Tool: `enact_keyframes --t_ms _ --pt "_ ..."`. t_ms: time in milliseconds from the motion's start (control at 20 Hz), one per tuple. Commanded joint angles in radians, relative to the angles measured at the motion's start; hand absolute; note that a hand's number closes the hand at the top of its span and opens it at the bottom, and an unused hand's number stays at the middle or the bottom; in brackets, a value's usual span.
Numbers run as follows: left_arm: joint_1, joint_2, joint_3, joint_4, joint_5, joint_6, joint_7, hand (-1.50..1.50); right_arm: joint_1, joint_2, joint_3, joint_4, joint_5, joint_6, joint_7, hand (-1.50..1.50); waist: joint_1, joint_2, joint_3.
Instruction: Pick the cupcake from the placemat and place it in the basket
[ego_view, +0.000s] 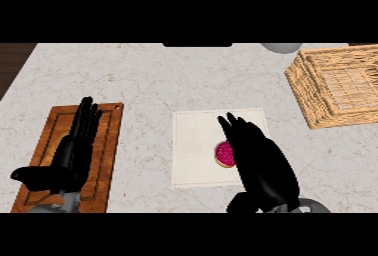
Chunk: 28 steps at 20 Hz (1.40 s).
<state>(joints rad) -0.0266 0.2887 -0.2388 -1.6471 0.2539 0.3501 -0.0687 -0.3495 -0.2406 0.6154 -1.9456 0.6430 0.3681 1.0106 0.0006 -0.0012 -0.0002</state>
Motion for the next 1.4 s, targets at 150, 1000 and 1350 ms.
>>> enact_keyframes --t_ms 150,1000,1350 --pt "0.008 -0.036 0.014 -0.008 -0.039 -0.021 0.017 0.00 0.000 0.056 -0.062 0.040 0.090 0.059 0.017 -1.50 0.001 0.000 0.000" --pt "-0.018 -0.091 0.113 -0.012 -0.094 -0.112 0.076 0.00 0.117 0.188 -0.078 0.205 0.279 0.019 -0.147 -1.50 0.000 0.001 0.000" --pt "-0.047 -0.131 0.112 -0.036 -0.150 -0.090 0.127 0.00 0.126 0.160 -0.143 0.286 0.293 0.004 -0.269 -1.50 0.000 0.001 0.000"
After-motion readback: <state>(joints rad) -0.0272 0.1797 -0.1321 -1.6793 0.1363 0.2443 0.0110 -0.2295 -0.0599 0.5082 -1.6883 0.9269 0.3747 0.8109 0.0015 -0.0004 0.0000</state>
